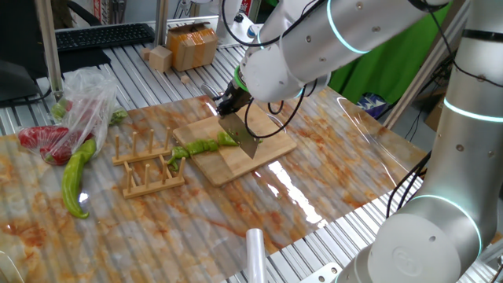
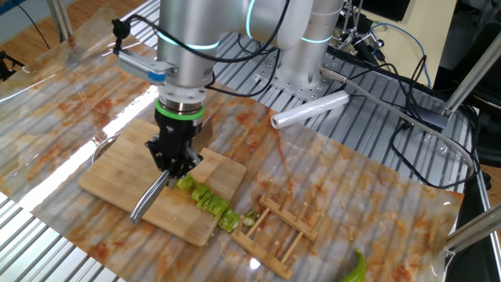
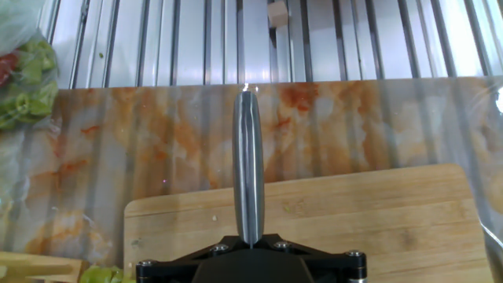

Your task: Chop the chili peppers

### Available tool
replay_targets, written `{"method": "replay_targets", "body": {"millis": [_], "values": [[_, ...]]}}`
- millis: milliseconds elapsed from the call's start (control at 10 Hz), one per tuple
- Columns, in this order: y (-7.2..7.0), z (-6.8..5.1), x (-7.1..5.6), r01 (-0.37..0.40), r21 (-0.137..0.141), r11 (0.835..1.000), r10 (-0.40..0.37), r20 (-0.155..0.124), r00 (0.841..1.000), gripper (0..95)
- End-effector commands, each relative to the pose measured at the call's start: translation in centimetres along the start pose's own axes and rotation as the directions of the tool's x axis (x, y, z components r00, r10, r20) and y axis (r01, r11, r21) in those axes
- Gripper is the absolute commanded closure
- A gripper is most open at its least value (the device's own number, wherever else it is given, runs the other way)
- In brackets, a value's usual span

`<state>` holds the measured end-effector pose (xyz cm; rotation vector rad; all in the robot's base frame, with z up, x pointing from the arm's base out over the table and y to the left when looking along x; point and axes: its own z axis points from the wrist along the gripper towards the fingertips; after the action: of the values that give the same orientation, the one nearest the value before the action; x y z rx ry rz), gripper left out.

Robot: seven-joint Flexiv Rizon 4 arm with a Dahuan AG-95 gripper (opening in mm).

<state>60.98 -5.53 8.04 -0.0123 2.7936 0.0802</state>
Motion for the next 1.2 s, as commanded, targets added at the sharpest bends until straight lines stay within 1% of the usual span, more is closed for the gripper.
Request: {"method": "replay_targets", "body": {"millis": [100, 400, 500, 600, 700, 800, 900, 1000, 1100, 1200], "values": [[0.0, 0.0, 0.2, 0.001, 0.006, 1.0, -0.001, 0.004, 1.0, 95.0], [0.0, -0.1, 0.5, 0.007, 0.021, 1.0, -0.007, 0.001, 1.0, 95.0], [-0.1, -0.1, 0.5, 0.007, 0.019, 1.0, -0.007, 0.0, 1.0, 95.0], [0.0, 0.4, 0.7, 0.004, 0.014, 1.0, -0.004, 0.008, 1.0, 95.0], [0.1, 1.2, 1.1, 0.003, 0.015, 1.0, -0.003, 0.018, 1.0, 95.0], [0.3, 2.3, 1.5, -0.002, 0.008, 1.0, 0.002, 0.021, 1.0, 95.0], [0.4, 2.9, 1.6, -0.003, 0.006, 1.0, 0.002, 0.022, 1.0, 95.0], [0.5, 4.7, 1.9, -0.003, 0.003, 1.0, 0.002, 0.038, 0.999, 95.0], [0.5, 5.1, 1.9, -0.003, 0.007, 1.0, 0.003, 0.039, 0.999, 95.0], [0.5, 4.6, 1.8, -0.006, 0.01, 1.0, 0.006, 0.027, 1.0, 95.0]]}}
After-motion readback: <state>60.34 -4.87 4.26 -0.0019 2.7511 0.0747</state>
